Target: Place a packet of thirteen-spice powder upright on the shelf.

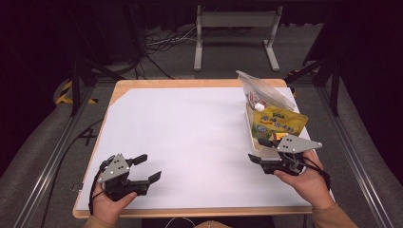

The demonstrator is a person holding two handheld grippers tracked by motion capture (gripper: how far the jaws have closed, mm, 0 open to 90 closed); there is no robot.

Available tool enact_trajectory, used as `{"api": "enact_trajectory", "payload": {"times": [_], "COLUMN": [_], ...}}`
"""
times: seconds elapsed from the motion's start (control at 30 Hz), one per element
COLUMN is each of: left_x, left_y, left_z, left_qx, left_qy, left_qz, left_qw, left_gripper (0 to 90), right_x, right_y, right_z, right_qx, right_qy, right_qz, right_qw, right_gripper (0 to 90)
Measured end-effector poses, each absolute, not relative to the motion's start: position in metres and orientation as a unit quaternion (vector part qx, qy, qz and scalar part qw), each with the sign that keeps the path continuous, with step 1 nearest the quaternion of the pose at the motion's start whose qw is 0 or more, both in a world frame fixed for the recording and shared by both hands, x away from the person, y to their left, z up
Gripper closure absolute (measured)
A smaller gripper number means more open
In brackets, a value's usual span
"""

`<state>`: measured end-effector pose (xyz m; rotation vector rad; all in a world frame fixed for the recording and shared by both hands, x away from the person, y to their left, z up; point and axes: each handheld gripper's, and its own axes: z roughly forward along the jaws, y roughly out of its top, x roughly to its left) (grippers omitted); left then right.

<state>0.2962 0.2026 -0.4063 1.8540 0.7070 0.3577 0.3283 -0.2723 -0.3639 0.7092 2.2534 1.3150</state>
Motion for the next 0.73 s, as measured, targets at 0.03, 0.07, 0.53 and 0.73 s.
{"api": "enact_trajectory", "payload": {"times": [0.03,0.07,0.53,0.73], "left_x": [0.296,0.296,0.298,0.300], "left_y": [0.202,0.202,0.204,0.202], "left_z": [-0.407,-0.407,-0.412,-0.414], "left_qx": [0.780,0.780,0.781,0.788], "left_qy": [0.295,0.295,0.276,0.287], "left_qz": [0.149,0.149,0.126,0.136], "left_qw": [0.531,0.531,0.546,0.528], "left_gripper": [24.0,24.0,24.2,24.3], "right_x": [0.327,0.327,0.333,0.332], "right_y": [-0.272,-0.272,-0.279,-0.280], "right_z": [-0.373,-0.373,-0.410,-0.410], "right_qx": [0.257,0.257,0.285,0.284], "right_qy": [0.812,0.812,0.818,0.813], "right_qz": [0.479,0.479,0.462,0.472], "right_qw": [0.210,0.210,0.190,0.188], "right_gripper": [37.3,37.3,37.1,35.3]}}
